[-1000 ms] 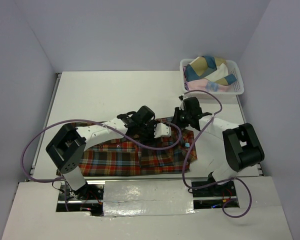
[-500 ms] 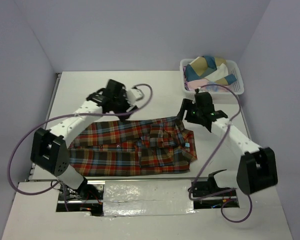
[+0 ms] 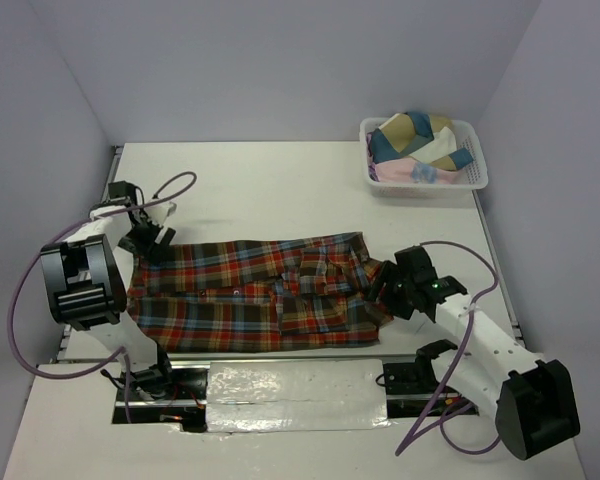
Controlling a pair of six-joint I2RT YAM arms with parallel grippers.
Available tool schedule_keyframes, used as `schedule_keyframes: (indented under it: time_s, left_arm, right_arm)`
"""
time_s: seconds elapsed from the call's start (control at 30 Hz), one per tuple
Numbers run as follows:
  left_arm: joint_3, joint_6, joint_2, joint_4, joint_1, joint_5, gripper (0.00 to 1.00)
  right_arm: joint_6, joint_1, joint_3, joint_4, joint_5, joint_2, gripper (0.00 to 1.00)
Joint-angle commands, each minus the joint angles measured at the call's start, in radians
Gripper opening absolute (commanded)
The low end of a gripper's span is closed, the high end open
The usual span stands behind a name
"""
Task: Fold and stack the long sleeve shirts
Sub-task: Fold the shirt
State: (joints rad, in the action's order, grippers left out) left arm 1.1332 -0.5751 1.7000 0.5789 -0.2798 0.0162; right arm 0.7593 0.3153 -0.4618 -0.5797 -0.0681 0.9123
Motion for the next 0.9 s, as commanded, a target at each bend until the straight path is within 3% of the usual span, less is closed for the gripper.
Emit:
schedule_keyframes:
  time_s: [0.0,0.17,0.27,0.3,0.4,0.47,0.53,0.73,0.83,0.87]
  left_arm:
    - [-0.062,-0.069,0.009,-0.079,0.022,-0.010,0.91]
    - [-0.095,-0.060,0.064,-0.171,-0.004,-0.068,0.81]
    - [-0.127,-0.095,0.059,-0.159,-0.015,-0.045,0.45]
    - [-0.151,-0.121,0.043,-0.153,-0.018,-0.036,0.30]
    - [-0.205,-0.166,-0.008,-0.139,-0.036,-0.024,0.14]
    - [-0.231,-0.181,-0.043,-0.114,-0.067,0.005,0.12]
    - [-0.242,-0.190,-0.063,-0.088,-0.108,0.036,0.13]
    - [-0.268,-0.285,-0.141,0.039,-0.199,0.070,0.19]
    - [-0.311,-0.371,-0.201,0.125,-0.200,0.088,0.27]
    - [-0.328,-0.388,-0.230,0.156,-0.199,0.120,0.32]
  right_arm:
    - [0.095,0.019,0.037,0.023,0.034,0.007,0.73]
    - [0.115,0.021,0.075,0.164,-0.030,0.121,0.70]
    - [0.091,0.021,0.043,0.242,-0.059,0.235,0.53]
    - [0.068,0.021,0.028,0.253,-0.062,0.259,0.40]
    - [0.010,0.019,-0.070,0.291,-0.030,0.376,0.22]
    - [-0.032,0.019,-0.200,0.282,-0.007,0.492,0.14]
    - [-0.101,0.018,-0.306,0.262,0.005,0.628,0.13]
    - [-0.211,0.021,-0.913,0.114,0.060,0.986,0.06]
    - [-0.238,0.021,-1.190,0.037,0.118,1.138,0.14]
    - [-0.247,0.021,-1.263,0.018,0.128,1.180,0.27]
